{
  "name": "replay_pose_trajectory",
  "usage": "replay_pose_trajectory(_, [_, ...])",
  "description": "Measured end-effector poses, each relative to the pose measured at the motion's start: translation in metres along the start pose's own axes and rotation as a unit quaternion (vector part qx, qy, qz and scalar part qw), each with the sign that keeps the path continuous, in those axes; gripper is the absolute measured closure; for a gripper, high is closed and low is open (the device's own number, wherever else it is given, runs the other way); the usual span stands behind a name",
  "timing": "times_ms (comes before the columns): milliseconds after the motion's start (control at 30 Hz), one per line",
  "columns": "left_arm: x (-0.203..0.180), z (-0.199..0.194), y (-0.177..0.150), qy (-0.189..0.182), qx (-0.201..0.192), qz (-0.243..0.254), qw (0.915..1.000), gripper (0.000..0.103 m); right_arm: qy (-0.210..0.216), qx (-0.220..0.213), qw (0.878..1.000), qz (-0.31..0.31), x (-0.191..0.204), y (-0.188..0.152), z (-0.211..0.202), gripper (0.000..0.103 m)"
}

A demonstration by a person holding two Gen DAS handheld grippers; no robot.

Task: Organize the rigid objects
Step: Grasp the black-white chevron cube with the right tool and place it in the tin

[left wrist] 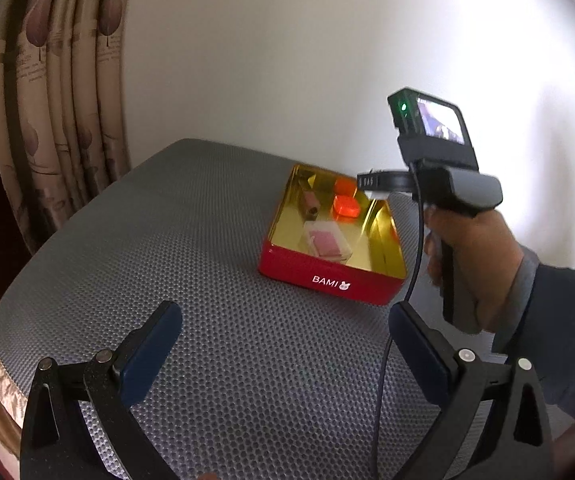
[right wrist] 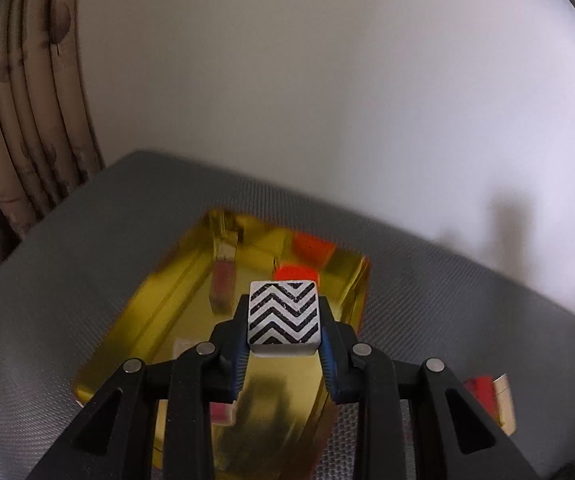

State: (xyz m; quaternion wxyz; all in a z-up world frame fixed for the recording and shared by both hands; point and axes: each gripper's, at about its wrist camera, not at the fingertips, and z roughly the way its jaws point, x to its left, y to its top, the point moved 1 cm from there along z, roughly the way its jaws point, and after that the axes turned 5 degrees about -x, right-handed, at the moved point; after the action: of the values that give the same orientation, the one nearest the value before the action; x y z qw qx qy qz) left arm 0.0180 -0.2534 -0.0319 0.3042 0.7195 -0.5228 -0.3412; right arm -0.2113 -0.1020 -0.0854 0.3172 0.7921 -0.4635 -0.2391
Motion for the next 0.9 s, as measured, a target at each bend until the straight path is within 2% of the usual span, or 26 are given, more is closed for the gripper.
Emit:
replay_pose_trajectory(167, [-0.013, 0.018, -0.007, 0.004, 0.017, 0.023, 0.9996, 0.001, 0.015, 0.027, 0.999, 0.008, -0.014, -0.03, 0.02, 0.073])
replay_pose_trajectory(233, [-0.018, 0.024, -0.01, 0.003, 0.023, 0.029, 0.9993, 0.001, 0.02, 0.032, 0.999, 0.01, 0.029, -0.026, 0.061, 0.074])
replay_pose_trajectory(367, [-0.023, 0.035, -0.015, 0.005, 0.035, 0.036, 0.9987, 0.001, 0.028, 0.045, 0.998, 0.02, 0.035, -0.032, 0.083, 0.073])
replay_pose_trajectory(667, [-0.03, 0.042, -0.017, 0.016, 0.049, 0.049, 0.9975, 0.001, 0.047, 0.056, 0.997, 0.029, 0.027, -0.026, 0.082, 0.071])
replay_pose_trajectory(767, [-0.032, 0.036, -0.01, 0.018, 0.043, 0.053, 0.9975, 0.001, 0.076, 0.053, 0.995, 0.039, 0.022, -0.018, 0.065, 0.07])
replay_pose_trajectory(833, [-0.036, 0.025, 0.001, 0.021, 0.026, 0.061, 0.9975, 0.001, 0.108, -0.002, 0.993, 0.047, 0.005, 0.001, 0.016, 0.07])
replay_pose_trajectory(900, [-0.042, 0.018, 0.011, 0.017, 0.01, 0.069, 0.9974, 0.001, 0.097, -0.063, 0.993, 0.04, -0.02, 0.014, -0.043, 0.069])
